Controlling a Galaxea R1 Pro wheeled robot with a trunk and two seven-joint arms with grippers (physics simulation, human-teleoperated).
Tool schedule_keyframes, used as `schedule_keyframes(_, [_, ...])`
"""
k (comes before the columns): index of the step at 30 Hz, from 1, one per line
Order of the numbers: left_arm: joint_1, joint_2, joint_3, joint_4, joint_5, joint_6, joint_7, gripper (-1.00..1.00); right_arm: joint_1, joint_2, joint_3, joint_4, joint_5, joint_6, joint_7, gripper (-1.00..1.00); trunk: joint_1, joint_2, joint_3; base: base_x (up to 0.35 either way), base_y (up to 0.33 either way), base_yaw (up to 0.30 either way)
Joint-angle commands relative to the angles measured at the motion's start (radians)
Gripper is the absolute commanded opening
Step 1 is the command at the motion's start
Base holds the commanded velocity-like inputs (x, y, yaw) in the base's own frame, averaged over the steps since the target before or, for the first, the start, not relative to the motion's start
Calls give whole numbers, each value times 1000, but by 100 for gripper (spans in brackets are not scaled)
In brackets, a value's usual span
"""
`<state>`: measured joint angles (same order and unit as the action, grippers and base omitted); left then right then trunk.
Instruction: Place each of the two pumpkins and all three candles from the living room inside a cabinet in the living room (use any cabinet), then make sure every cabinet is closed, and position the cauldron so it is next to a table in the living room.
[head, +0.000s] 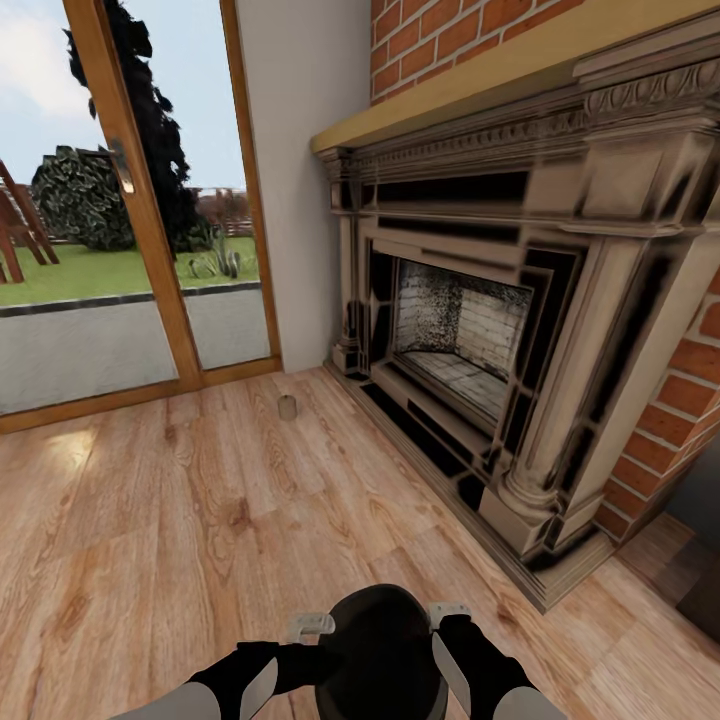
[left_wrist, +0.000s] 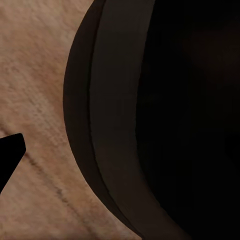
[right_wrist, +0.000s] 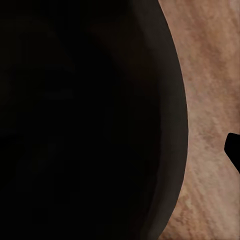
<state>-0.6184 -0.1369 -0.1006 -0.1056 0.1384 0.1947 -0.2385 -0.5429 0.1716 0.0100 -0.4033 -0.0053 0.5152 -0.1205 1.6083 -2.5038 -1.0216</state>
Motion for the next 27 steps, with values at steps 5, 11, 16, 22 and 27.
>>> schedule_keyframes(5, [1,0,-8,-2,10,6,-1,100,0,0,1,-2,-1,5,-4,100,2,-1,-16,0,0,0])
schedule_keyframes(11, [2,0,-8,-2,10,6,-1,100,0,0,1,-2,-1,6,-4,100,3,-2,-32,0,0,0])
schedule_keyframes(16, [2,0,-8,-2,10,6,-2,100,0,0,1,-2,-1,5,-4,100,3,-2,-32,0,0,0])
schedule_keyframes(22, [2,0,-8,-2,10,6,-3,100,0,0,1,-2,-1,6,-4,100,5,-3,-47,0,0,0])
schedule_keyframes(27, [2,0,-8,-2,10,6,-4,100,0,0,1,-2,-1,6,-4,100,5,-3,-47,0,0,0])
